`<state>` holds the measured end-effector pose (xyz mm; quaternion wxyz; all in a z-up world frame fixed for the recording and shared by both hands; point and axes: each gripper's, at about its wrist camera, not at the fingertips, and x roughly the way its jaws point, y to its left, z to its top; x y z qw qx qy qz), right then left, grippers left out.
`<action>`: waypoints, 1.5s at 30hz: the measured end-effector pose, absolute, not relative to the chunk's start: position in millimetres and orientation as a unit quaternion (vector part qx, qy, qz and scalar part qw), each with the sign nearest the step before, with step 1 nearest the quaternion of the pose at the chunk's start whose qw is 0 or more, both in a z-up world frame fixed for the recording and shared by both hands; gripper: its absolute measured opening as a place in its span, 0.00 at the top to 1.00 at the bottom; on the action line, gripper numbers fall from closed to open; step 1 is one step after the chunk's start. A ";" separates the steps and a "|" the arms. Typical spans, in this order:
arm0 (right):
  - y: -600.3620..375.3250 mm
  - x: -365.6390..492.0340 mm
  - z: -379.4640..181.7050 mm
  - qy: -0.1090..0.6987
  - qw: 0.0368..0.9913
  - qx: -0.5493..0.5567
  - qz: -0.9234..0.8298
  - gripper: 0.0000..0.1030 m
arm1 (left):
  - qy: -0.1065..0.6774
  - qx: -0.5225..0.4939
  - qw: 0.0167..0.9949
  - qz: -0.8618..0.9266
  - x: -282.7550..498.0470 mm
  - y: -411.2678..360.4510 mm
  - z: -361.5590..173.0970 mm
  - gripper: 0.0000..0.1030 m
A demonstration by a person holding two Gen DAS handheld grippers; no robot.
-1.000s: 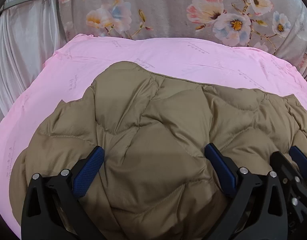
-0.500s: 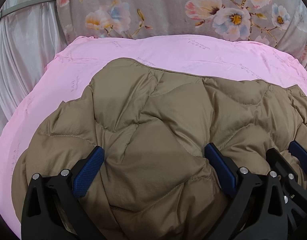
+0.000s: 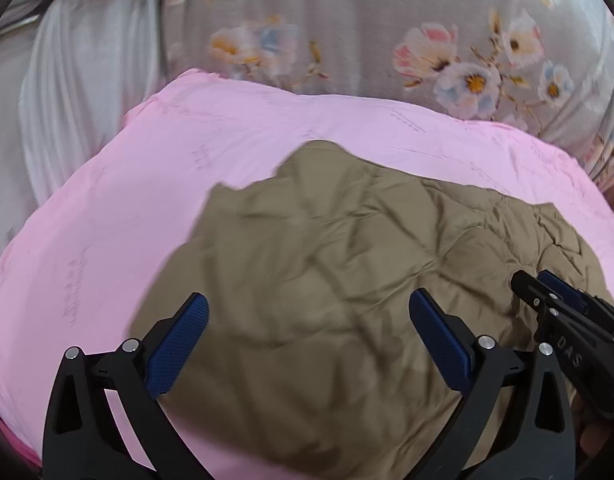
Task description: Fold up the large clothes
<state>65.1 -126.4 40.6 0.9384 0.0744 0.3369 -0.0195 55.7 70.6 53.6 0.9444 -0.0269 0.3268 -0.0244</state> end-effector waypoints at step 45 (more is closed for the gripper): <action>-76.6 20.3 31.9 0.402 0.901 0.125 0.101 0.94 | 0.248 -0.036 0.956 -0.153 -3.6 60.3 164.6 0.82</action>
